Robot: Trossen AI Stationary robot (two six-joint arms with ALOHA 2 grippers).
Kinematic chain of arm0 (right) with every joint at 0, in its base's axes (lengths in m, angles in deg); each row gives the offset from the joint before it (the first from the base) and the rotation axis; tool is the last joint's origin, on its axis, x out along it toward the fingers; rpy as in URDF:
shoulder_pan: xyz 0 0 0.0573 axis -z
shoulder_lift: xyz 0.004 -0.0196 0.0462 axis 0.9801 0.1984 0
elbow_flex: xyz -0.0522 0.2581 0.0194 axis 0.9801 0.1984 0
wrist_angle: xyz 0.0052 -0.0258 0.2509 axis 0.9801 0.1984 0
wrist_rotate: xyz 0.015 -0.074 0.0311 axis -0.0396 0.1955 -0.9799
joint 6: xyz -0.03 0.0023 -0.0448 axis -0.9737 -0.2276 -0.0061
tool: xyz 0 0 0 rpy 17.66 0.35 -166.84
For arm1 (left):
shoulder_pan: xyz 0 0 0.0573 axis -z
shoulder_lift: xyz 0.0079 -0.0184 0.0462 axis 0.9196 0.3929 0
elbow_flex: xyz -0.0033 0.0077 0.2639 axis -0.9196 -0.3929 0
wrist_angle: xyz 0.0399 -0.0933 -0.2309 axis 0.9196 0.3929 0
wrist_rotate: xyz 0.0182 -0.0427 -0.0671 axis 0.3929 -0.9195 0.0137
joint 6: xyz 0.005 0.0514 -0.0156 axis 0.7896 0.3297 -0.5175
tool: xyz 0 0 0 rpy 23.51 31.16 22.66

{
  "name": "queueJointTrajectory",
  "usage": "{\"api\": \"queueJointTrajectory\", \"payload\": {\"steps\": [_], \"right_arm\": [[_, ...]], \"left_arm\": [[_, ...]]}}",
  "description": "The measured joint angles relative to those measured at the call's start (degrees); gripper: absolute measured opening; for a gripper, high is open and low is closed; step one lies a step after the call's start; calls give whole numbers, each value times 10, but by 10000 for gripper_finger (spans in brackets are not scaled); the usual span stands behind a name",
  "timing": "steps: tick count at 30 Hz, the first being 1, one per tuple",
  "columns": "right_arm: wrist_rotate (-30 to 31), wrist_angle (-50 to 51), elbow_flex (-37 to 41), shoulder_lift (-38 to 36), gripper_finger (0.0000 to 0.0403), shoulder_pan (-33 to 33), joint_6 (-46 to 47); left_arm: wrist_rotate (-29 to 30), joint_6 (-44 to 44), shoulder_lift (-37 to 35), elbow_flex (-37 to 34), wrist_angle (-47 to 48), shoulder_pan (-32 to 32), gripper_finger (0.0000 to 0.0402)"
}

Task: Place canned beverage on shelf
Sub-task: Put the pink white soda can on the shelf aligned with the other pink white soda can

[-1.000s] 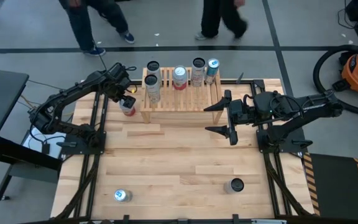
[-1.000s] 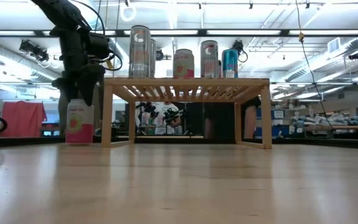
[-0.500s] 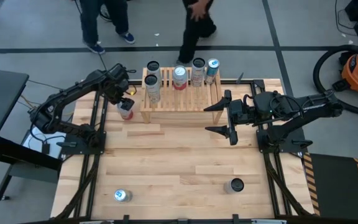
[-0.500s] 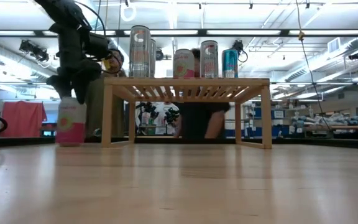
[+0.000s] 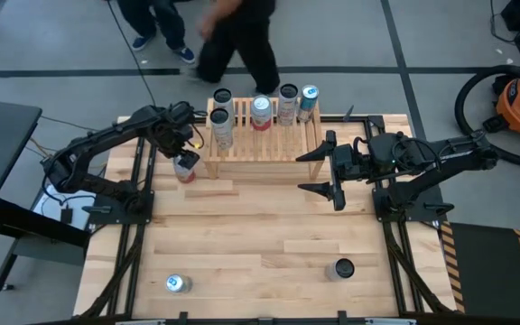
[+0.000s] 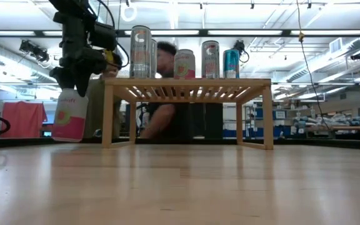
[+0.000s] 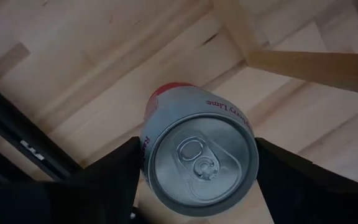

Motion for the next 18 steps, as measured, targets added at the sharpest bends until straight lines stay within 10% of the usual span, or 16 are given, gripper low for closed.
{"api": "queueJointTrajectory", "payload": {"steps": [18], "right_arm": [[0, 0, 0, 0, 323, 0, 0]], "left_arm": [[11, -89, -70, 2, 45, 91, 279]]}}
